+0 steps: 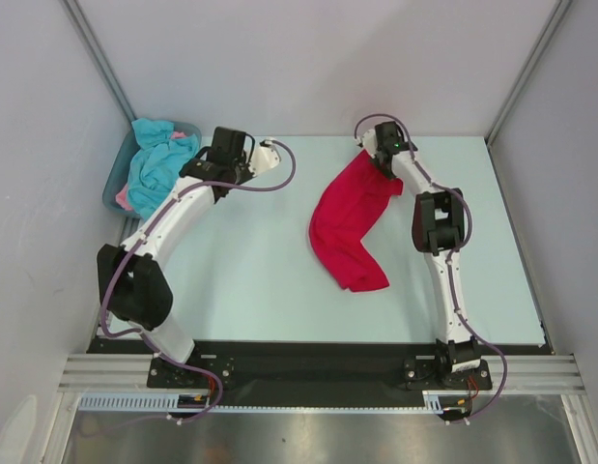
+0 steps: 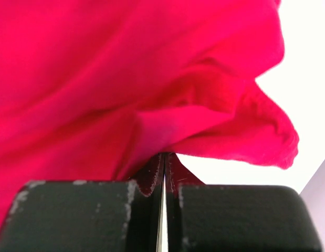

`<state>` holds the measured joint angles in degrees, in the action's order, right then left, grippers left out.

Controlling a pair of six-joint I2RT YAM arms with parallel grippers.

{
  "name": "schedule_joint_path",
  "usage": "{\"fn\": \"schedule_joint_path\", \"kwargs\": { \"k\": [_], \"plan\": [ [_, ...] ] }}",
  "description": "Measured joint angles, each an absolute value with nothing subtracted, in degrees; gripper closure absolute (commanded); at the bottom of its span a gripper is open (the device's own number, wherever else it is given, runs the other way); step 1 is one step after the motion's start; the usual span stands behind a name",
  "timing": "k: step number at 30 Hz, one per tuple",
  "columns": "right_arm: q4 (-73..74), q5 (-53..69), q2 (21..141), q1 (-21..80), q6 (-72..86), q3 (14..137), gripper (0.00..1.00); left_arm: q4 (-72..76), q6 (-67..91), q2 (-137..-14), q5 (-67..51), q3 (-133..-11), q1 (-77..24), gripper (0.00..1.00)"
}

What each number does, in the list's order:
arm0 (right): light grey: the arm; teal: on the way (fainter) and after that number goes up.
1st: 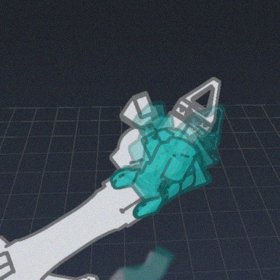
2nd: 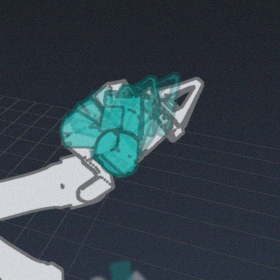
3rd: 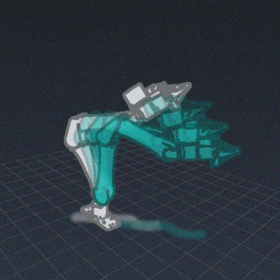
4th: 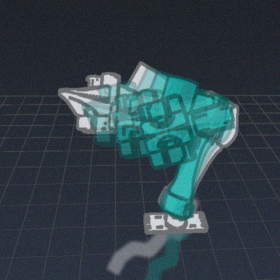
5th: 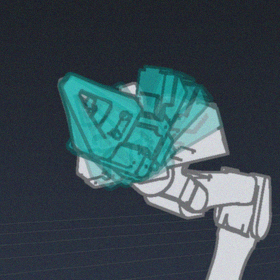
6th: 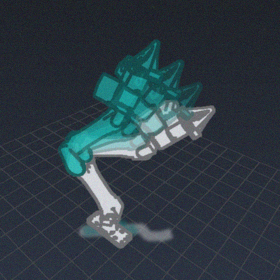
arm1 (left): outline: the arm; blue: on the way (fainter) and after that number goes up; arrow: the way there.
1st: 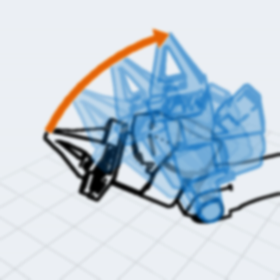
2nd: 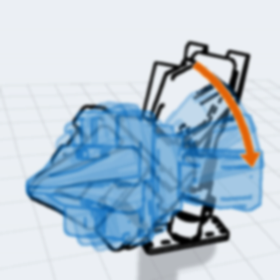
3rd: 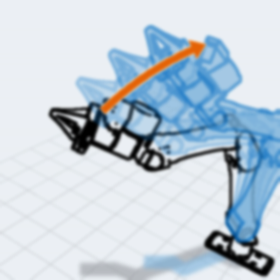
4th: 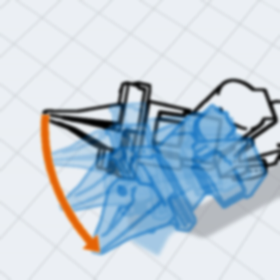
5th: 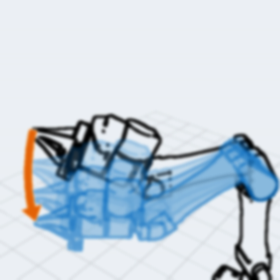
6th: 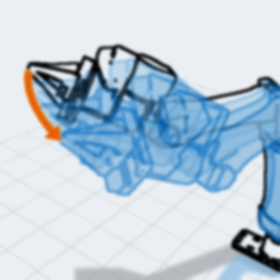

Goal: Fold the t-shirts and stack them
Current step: Fold the tshirt

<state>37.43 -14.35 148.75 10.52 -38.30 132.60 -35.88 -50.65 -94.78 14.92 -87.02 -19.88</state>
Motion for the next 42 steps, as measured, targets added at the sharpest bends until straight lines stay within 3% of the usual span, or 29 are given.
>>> {"fn": "schedule_joint_path", "kwargs": {
  "k": [27, 28, 29, 31, 33, 35, 37, 39, 41, 42],
  "plan": [
    [18.7, -13.8, 152.3, 26.4, -52.9, 131.1, 0.99, -35.0, -50.4, -94.4, 15.5, -86.5, -19.8, 1.00],
    [18.3, -14.4, 152.4, 26.4, -52.7, 131.3, 0.93, -34.9, -50.4, -94.4, 15.5, -86.5, -19.8, 1.00],
    [18.3, -15.0, 152.6, 26.3, -52.4, 131.6, 0.61, -34.8, -50.4, -94.4, 15.6, -86.5, -19.8, 1.00],
    [17.6, -17.2, 152.9, 25.7, -51.2, 132.5, 0.35, -34.8, -50.0, -94.5, 15.9, -86.5, -19.8, 1.00],
    [17.3, -18.9, 152.6, 24.2, -50.1, 134.0, 0.16, -34.7, -49.8, -94.6, 15.9, -86.5, -19.8, 1.00],
    [18.6, -20.2, 151.8, 21.6, -48.1, 134.0, 0.14, -34.6, -49.4, -94.6, 15.9, -86.5, -19.8, 0.98],
    [21.3, -20.9, 150.8, 18.3, -46.2, 133.8, 0.14, -34.5, -48.9, -94.7, 15.9, -86.5, -19.8, 0.95],
    [24.4, -21.1, 148.2, 14.0, -43.2, 131.9, 0.16, -34.4, -48.3, -94.8, 15.8, -86.5, -19.8, 0.81],
    [28.8, -20.3, 143.9, 9.3, -40.3, 128.4, 0.25, -34.3, -47.6, -94.9, 15.5, -86.5, -19.8, 0.73],
    [30.6, -19.7, 141.2, 6.8, -38.9, 126.3, 0.59, -34.3, -47.5, -94.9, 15.2, -86.5, -19.8, 0.61]
  ]
}}
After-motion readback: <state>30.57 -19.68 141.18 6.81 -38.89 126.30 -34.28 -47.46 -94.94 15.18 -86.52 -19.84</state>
